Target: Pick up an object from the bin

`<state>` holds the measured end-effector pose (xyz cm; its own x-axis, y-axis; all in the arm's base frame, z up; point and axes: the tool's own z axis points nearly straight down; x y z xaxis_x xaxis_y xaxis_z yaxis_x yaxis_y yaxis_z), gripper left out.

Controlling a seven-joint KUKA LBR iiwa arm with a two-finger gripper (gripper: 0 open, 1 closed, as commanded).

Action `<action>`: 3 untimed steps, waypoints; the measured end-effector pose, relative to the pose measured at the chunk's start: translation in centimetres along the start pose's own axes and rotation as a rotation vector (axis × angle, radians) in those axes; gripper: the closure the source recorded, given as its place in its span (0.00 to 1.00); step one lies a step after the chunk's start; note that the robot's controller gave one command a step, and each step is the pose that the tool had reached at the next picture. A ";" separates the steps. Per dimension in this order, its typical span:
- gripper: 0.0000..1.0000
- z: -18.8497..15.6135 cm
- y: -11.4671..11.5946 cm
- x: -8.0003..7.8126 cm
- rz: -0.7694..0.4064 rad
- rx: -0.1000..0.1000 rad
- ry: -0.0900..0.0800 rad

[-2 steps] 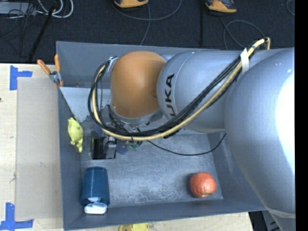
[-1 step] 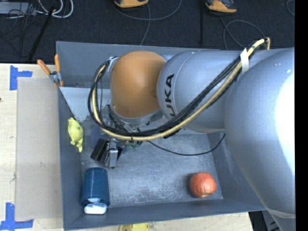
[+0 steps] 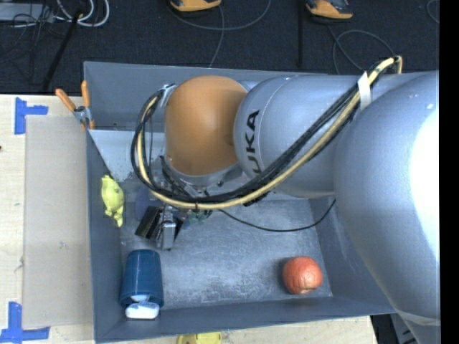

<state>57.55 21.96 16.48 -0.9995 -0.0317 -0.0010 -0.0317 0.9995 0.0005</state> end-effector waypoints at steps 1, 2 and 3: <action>1.00 8.8 -2.6 -2.6 -0.017 -0.006 -0.006; 1.00 8.8 -2.6 -2.7 -0.017 -0.007 -0.007; 1.00 4.2 -3.4 -1.7 -0.024 0.001 0.006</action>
Offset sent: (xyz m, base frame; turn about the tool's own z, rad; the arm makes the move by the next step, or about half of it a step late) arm 0.0000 0.0000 0.0000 0.0000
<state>59.33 18.58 12.24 -0.9984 -0.0558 0.0047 -0.0558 0.9984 -0.0004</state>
